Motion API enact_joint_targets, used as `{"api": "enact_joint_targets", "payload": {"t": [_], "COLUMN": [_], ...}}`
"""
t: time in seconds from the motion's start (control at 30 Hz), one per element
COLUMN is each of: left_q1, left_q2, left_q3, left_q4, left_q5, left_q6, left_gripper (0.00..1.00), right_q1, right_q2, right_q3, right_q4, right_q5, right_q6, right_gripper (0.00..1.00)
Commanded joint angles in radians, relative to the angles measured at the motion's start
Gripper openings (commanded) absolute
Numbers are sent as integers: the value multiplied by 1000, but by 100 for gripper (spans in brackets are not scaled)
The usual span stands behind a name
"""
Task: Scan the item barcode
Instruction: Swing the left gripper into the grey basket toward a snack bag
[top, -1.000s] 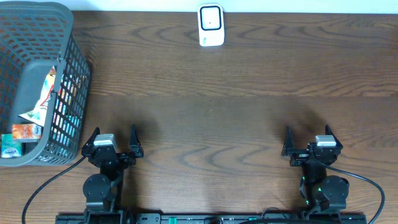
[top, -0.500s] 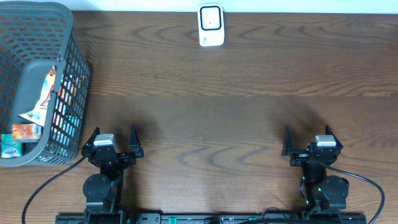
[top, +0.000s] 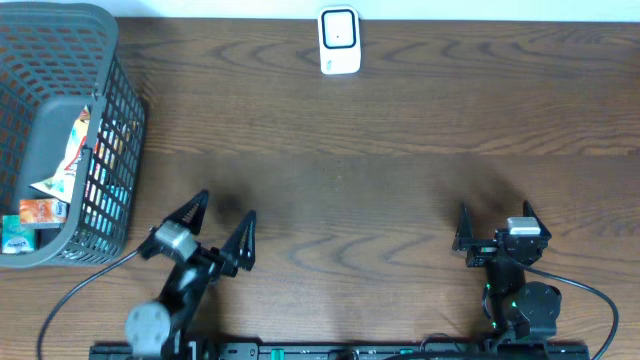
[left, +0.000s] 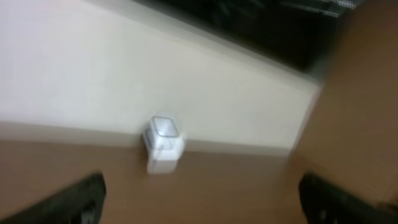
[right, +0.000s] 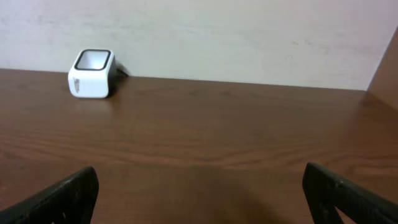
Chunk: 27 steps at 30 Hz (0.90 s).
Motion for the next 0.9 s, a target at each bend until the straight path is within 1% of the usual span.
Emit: {"api": "enact_joint_targets", "payload": {"t": [0.0, 0.03, 0.13, 0.2, 0.27, 0.3, 0.33, 0.37, 0.4, 0.43, 0.47, 0.5, 0.53, 0.57, 0.63, 0.7, 0.73, 0.77, 0.87], "left_q1": [4, 4, 4, 4, 4, 4, 4, 4, 4, 4, 4, 4, 4, 5, 28, 102, 183, 227, 339], "left_q2": [-3, 18, 117, 216, 342, 460, 615, 706, 800, 872, 983, 1064, 1118, 1181, 1293, 1389, 1453, 1480, 1535], "left_q3": [68, 137, 320, 472, 660, 832, 1056, 1181, 1313, 1416, 1571, 1684, 1757, 1843, 1998, 2125, 2195, 2218, 2226], "left_q4": [119, 98, 13, -93, -277, -490, -762, -905, -1047, -1140, -1282, -1379, -1418, -1443, -1472, -1495, -1487, -1482, -1477], "left_q5": [68, 34, 34, 33, 15, -72, -198, -243, -247, -231, -216, -254, -309, -403, -586, -682, -703, -703, -703], "left_q6": [-80, -57, 68, 156, 264, 328, 412, 472, 552, 604, 650, 679, 692, 671, 533, 443, 378, 356, 346], "left_gripper": [98, 98, 98, 97, 97, 98, 98, 98, 98, 98, 98, 98, 98, 98, 98, 97, 98, 98, 98], "right_q1": [9, 9, 9, 9, 9, 9, 9, 9, 9, 9, 9, 9, 9, 9, 9, 9, 9, 9, 9], "right_q2": [0, 0, 0, 0, 0, 0, 0, 0, 0, 0, 0, 0, 0, 0, 0, 0, 0, 0, 0], "right_q3": [-2, -2, -2, -2, -2, -2, -2, -2, -2, -2, -2, -2, -2, -2, -2, -2, -2, -2, -2], "right_q4": [-4, -4, -4, -4, -4, -4, -4, -4, -4, -4, -4, -4, -4, -4, -4, -4, -4, -4, -4], "right_q5": [-2, -2, -2, -2, -2, -2, -2, -2, -2, -2, -2, -2, -2, -2, -2, -2, -2, -2, -2], "right_q6": [-11, -11, -11, -11, -11, -11, -11, -11, -11, -11, -11, -11, -11, -11, -11, -11, -11, -11, -11], "right_gripper": [99, 99, 99, 99, 99, 99, 99, 99, 99, 99, 99, 99, 99, 99, 99, 99, 99, 99, 99]}}
